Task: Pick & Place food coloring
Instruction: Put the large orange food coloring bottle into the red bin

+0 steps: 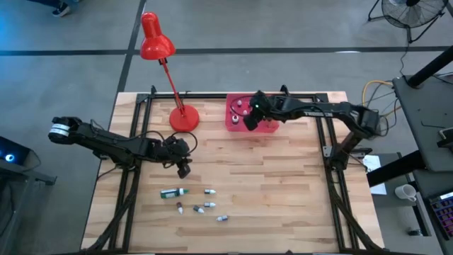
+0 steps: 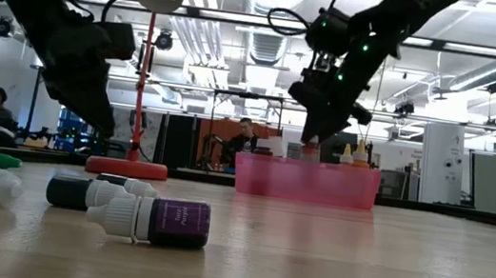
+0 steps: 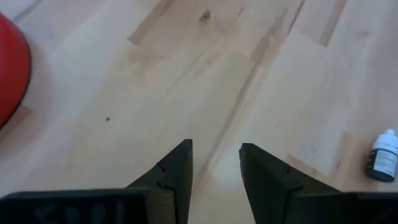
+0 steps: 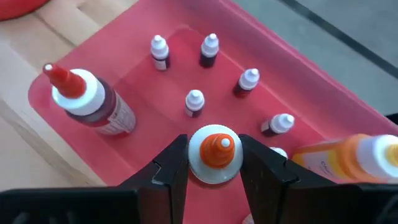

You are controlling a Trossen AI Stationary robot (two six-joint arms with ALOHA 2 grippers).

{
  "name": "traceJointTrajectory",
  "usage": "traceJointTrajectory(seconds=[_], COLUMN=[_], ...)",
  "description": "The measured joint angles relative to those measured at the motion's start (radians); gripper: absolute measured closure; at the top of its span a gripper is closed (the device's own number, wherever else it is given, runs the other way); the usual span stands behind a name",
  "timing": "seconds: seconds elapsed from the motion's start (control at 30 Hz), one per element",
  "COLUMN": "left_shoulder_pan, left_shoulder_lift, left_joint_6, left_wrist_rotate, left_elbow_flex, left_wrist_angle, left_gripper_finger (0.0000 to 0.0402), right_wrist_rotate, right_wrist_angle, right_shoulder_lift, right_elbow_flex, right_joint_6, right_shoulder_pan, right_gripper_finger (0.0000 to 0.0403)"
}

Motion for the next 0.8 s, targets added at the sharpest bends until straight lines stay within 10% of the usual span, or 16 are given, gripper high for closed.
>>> traceJointTrajectory(seconds=[0.8], left_shoulder_pan=[0.002], left_shoulder_lift=[0.0], left_joint_6=[-0.074], left_wrist_rotate=[-0.043], left_elbow_flex=[0.0], left_wrist_angle=[-0.001], left_gripper_finger=[0.0296], right_wrist_rotate=[-0.099], right_wrist_angle=[0.134], right_shoulder_lift=[0.1], right_elbow_flex=[0.001], right_joint_6=[-0.199], right_shoulder_pan=[-0.109], right_gripper_finger=[0.0245])
